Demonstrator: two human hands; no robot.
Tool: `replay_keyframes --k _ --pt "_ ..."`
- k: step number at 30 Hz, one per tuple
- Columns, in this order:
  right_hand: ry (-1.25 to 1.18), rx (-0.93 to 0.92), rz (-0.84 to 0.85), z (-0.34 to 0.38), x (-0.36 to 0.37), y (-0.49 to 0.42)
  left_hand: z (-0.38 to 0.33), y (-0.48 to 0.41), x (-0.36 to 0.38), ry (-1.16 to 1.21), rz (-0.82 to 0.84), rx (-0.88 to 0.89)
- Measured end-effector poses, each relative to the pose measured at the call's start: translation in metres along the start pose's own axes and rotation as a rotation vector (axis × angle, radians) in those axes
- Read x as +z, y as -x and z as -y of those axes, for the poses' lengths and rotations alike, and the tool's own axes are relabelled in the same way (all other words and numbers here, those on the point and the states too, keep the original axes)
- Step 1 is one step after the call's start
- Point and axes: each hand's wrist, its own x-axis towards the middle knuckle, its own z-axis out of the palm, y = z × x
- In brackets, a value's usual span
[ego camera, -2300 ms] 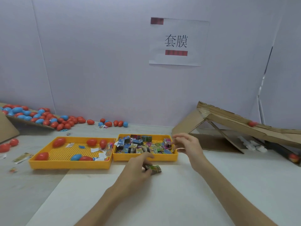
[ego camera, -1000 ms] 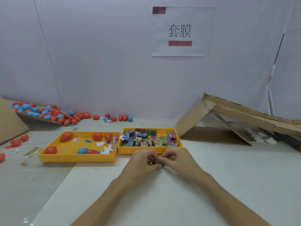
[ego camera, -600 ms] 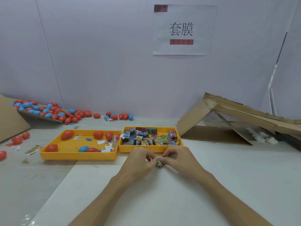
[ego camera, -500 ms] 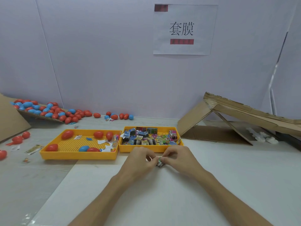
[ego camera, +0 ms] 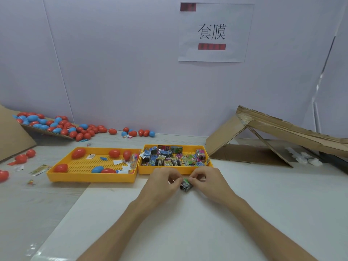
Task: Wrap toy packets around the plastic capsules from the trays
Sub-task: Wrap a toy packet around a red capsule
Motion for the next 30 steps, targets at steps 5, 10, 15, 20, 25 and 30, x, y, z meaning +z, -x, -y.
replay_keyframes --k 5,10,15,20,25,30 --pt "0.023 -0.015 -0.004 -0.001 0.001 0.0 0.003 0.002 0.003 -0.025 0.011 -0.018" --pt "0.024 -0.025 -0.002 -0.001 0.001 -0.001 0.005 0.0 0.004 0.01 0.018 -0.079" --pt "-0.026 -0.044 0.044 0.003 0.0 0.001 0.004 0.001 0.005 0.035 0.039 -0.108" --pt "-0.116 -0.079 0.155 0.01 -0.001 0.006 0.003 0.001 0.005 0.047 0.049 -0.082" --pt "-0.068 -0.134 0.124 0.011 -0.001 0.005 0.004 0.001 0.006 0.033 0.045 -0.088" --pt "-0.044 -0.148 0.031 0.009 -0.002 0.003 0.002 0.0 0.005 0.037 0.094 -0.08"
